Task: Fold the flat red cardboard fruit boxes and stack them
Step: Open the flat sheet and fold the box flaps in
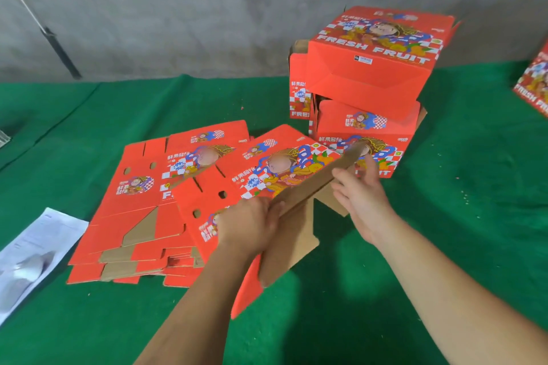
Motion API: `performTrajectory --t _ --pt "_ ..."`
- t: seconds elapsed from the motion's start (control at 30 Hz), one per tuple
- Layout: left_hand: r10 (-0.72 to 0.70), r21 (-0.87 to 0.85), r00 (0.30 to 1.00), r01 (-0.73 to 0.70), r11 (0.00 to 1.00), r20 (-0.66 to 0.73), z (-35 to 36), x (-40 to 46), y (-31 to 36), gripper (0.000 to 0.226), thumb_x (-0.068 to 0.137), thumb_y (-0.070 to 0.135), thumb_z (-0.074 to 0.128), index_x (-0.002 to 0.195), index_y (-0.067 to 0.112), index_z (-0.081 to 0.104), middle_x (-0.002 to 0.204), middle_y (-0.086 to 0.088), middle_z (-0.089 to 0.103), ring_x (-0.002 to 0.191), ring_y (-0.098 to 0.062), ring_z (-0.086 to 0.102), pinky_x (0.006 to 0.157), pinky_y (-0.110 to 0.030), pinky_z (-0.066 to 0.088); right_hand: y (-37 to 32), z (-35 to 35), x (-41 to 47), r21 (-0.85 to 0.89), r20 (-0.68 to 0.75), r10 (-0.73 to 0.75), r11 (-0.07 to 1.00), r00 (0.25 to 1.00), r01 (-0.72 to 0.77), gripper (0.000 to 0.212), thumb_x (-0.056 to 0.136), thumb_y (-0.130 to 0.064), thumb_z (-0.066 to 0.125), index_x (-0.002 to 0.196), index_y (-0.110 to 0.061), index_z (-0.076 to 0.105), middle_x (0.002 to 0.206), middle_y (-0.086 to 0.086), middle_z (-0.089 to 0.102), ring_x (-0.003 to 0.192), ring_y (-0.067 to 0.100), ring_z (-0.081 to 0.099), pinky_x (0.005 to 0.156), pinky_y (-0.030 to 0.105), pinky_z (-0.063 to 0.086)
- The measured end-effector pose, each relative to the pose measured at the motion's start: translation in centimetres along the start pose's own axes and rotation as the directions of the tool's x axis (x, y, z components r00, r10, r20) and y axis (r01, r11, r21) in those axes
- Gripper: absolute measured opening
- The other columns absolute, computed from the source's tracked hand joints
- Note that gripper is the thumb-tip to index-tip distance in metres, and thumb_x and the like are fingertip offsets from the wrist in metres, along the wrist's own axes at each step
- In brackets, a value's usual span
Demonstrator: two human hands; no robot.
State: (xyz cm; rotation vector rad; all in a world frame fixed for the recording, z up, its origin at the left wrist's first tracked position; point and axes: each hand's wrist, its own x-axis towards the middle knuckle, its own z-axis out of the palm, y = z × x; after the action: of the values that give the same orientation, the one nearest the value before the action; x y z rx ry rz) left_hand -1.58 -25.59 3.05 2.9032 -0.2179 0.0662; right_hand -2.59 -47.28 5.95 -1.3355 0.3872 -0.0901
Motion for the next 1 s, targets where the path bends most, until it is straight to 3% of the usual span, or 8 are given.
performTrajectory --t 0.1,0.17,0.27,0.33,0.5,0.67,0.83,1.0 --pt "-0.067 -0.262 0.998 0.066 0.963 0.008 -0.9 1.5 3.1 0.048 0.103 0.058 0.041 0.077 0.019 0.050 0.092 -0.013 0.071 0.094 -0.039 0.067 0.064 -0.037 0.038 0.6 1.3 -1.2 -0.495 0.193 -0.060 0.856 0.979 0.149 0.059 0.091 -0.026 0.069 0.128 -0.049 0.029 0.102 -0.036 0.060 0.088 -0.022 0.060 0.073 0.009 0.047" --pt "-0.077 -0.438 0.996 0.053 0.897 -0.037 -1.6 2.7 4.6 0.043 0.105 0.050 0.044 0.077 0.017 0.053 0.087 -0.018 0.070 0.089 -0.042 0.067 0.062 -0.038 0.038 0.7 1.5 -2.2 -0.714 0.336 -0.028 0.644 0.941 0.274 0.053 0.080 -0.038 0.062 0.130 -0.041 0.045 0.105 -0.024 0.069 0.099 -0.005 0.065 0.084 0.018 0.051" --pt "-0.112 -0.647 0.985 0.001 0.763 -0.131 -2.6 3.9 6.6 0.042 0.105 0.039 0.049 0.071 0.014 0.049 0.068 -0.016 0.063 0.073 -0.041 0.064 0.058 -0.037 0.035 1.4 0.6 -3.0 -0.912 0.403 -0.019 0.080 0.915 0.403 0.077 0.066 -0.063 0.050 0.136 -0.034 0.044 0.131 -0.002 0.061 0.134 0.025 0.048 0.114 0.039 0.026" --pt "-0.194 -0.786 0.970 0.005 0.619 -0.147 -3.1 4.2 7.6 0.043 0.098 0.040 0.049 0.066 0.011 0.051 0.057 -0.005 0.058 0.059 -0.032 0.058 0.057 -0.036 0.038 1.0 0.0 -3.1 -0.929 0.371 -0.123 -0.048 0.920 0.368 0.074 0.071 -0.068 0.055 0.134 -0.033 0.040 0.132 -0.005 0.059 0.138 0.023 0.041 0.117 0.042 0.010" --pt "-0.270 -0.981 0.961 -0.007 0.192 -0.060 -3.7 3.0 10.5 0.017 0.102 0.022 0.048 0.100 0.016 0.064 0.090 -0.023 0.074 0.077 -0.043 0.072 0.071 -0.054 0.060 -3.3 -1.9 -1.8 -0.958 0.288 -0.385 -0.131 0.877 0.257 0.037 0.086 -0.057 0.060 0.113 -0.033 0.058 0.115 -0.006 0.067 0.133 0.018 0.048 0.118 0.040 0.005" --pt "-0.147 -0.915 0.931 0.284 -0.287 0.335 -4.2 0.0 16.3 0.021 0.112 0.023 0.041 0.098 0.008 0.048 0.089 -0.013 0.079 0.074 -0.019 0.078 0.056 -0.023 0.058 -4.2 -2.3 -1.3 -0.974 0.190 -0.512 -0.205 0.838 0.095 0.040 0.069 -0.034 0.075 0.105 -0.037 0.059 0.163 0.009 0.031 0.152 0.039 0.009 0.118 0.054 0.003" --pt "0.071 -0.937 0.952 0.307 -0.168 0.299 -4.7 -1.7 15.2 0.038 0.107 0.040 0.050 0.124 0.010 0.065 0.114 0.001 0.076 0.096 -0.005 0.074 0.068 -0.016 0.058 -3.4 -5.4 0.7 -0.960 0.245 -0.453 0.010 0.857 0.280 0.038 0.081 -0.026 0.075 0.118 -0.029 0.066 0.169 0.012 0.020 0.154 0.036 -0.008 0.125 0.054 0.005" --pt "-0.373 -0.982 0.919 0.167 0.084 0.125 -6.7 4.2 6.3 0.093 0.071 0.078 0.047 0.154 0.037 0.043 0.163 0.005 0.037 0.150 -0.013 0.032 0.125 -0.044 0.025 -1.9 -9.6 1.5 -0.881 0.351 -0.458 0.133 0.817 0.453 0.021 0.082 -0.018 0.083 0.101 -0.029 0.080 0.164 0.015 0.032 0.156 0.030 -0.014 0.125 0.031 -0.010"
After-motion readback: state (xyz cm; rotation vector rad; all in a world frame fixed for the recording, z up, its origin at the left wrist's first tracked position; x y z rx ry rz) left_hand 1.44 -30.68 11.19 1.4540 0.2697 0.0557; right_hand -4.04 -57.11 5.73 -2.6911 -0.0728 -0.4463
